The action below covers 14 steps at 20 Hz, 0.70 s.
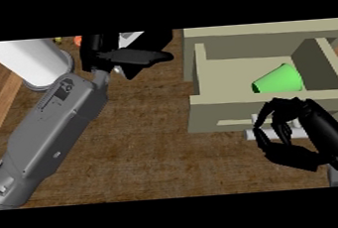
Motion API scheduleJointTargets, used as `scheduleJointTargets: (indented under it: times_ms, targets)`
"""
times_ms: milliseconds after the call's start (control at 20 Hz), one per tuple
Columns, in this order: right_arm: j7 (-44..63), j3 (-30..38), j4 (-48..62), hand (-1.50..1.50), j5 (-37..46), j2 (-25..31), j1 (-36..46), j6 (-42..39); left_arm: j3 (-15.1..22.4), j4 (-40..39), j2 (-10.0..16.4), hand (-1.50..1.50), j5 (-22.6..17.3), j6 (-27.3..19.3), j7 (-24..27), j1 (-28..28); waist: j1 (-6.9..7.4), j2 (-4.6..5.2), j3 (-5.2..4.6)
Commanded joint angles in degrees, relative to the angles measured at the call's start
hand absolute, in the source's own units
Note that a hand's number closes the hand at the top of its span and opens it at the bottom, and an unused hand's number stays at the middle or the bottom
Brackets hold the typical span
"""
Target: Pick up the cup, place it into the drawer and close the drawer
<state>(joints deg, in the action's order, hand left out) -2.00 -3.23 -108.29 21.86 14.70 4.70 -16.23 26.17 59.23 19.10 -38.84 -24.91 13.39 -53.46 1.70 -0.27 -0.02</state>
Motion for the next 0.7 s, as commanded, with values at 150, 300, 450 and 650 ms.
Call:
scheduleJointTargets:
  times_ms: [150,300,450,650]
  targets:
    - [-4.82,-6.32,13.77,1.50,17.06,4.02,6.15,3.88,-2.44,7.43,4.18,-1.50,-0.91,2.03,-0.24,7.78,0.98,0.32,0.01]
    - [-3.74,-8.76,19.87,1.50,22.64,2.96,10.26,6.44,-4.29,11.22,9.57,-1.50,-2.32,6.25,-1.28,12.66,1.45,0.28,0.00]
    - [-10.10,-10.36,29.46,1.50,27.48,2.97,11.04,11.94,-5.24,13.18,9.85,-1.50,-1.41,6.02,0.76,16.68,0.65,0.45,0.05]
    - [-12.00,-10.80,45.98,1.50,32.46,-2.60,18.66,20.60,-6.33,14.33,9.70,-1.50,-0.83,7.42,2.24,20.09,0.64,0.76,0.08]
